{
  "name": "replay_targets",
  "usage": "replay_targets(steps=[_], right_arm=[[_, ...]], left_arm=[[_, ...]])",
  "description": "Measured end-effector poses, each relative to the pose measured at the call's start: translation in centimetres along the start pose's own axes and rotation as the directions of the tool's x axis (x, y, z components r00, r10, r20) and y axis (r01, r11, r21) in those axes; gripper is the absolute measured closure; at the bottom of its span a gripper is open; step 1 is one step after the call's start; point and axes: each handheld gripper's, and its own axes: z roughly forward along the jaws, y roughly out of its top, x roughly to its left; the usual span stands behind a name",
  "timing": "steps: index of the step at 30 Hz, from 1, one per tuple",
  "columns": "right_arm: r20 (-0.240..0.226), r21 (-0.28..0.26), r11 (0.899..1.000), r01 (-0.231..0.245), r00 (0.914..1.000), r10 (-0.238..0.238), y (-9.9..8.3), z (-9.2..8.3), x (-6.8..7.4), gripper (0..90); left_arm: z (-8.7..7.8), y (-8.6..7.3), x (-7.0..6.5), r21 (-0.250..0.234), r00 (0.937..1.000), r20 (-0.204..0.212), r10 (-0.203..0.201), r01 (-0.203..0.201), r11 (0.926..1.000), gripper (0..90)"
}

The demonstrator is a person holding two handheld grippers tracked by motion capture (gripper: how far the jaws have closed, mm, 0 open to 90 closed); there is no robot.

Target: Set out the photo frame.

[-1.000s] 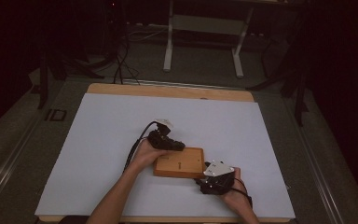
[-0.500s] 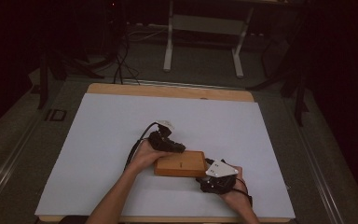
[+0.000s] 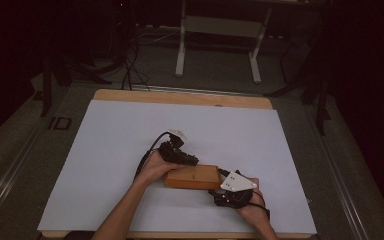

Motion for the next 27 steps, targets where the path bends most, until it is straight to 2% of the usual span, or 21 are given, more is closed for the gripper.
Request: replay_targets(steps=[5, 8, 10, 12, 15, 18, 22, 24, 27], right_arm=[[0.003, -0.023, 1.0, -0.013, 0.9999, 0.013, 0.3, 0.0, -0.3, 39.0], [0.006, -0.03, 0.999, -0.021, 0.9998, 0.021, 0.4, 0.0, -0.4, 40.5], [0.006, -0.033, 0.999, -0.023, 0.9997, 0.024, 0.4, 0.0, -0.5, 41.3], [0.006, -0.035, 0.999, -0.025, 0.9997, 0.025, 0.4, 0.0, -0.6, 42.0], [0.006, -0.036, 0.999, -0.027, 0.9996, 0.027, 0.4, 0.0, -0.6, 42.5], [0.008, -0.037, 0.999, -0.026, 0.9996, 0.027, 0.4, 0.0, -0.6, 42.8], [0.011, -0.038, 0.999, -0.028, 0.9995, 0.029, 0.4, 0.0, -0.7, 43.2], [0.011, -0.038, 0.999, -0.027, 0.9996, 0.027, 0.4, 0.0, -0.7, 43.2], [0.011, -0.038, 0.999, -0.026, 0.9996, 0.026, 0.4, 0.0, -0.7, 43.2]], left_arm=[[-0.1, 0.1, -0.2, -0.004, 0.9998, -0.014, 0.011, -0.011, 0.9999, 73.7], [-0.4, 0.0, -0.2, -0.034, 0.9998, -0.021, 0.005, -0.006, 0.9994, 67.8], [-0.6, 0.0, -0.3, -0.053, 0.9992, -0.039, 0.004, -0.006, 0.9986, 63.7], [-0.9, -0.1, -0.3, -0.075, 0.9972, -0.074, 0.007, -0.013, 0.9971, 60.0], [-1.3, -0.3, -0.3, -0.104, 0.996, -0.089, 0.003, -0.012, 0.9945, 59.1], [-1.6, -0.5, -0.4, -0.108, 0.9936, -0.113, 0.009, -0.021, 0.994, 57.6], [-2.2, -0.9, -0.8, -0.124, 0.9856, -0.168, 0.022, -0.043, 0.9913, 55.3], [-2.7, -1.2, -0.8, -0.149, 0.9776, -0.21, 0.01, -0.043, 0.9878, 52.9], [-3.4, -1.7, -0.8, -0.188, 0.9714, -0.237, -0.003, -0.043, 0.9811, 52.9]])
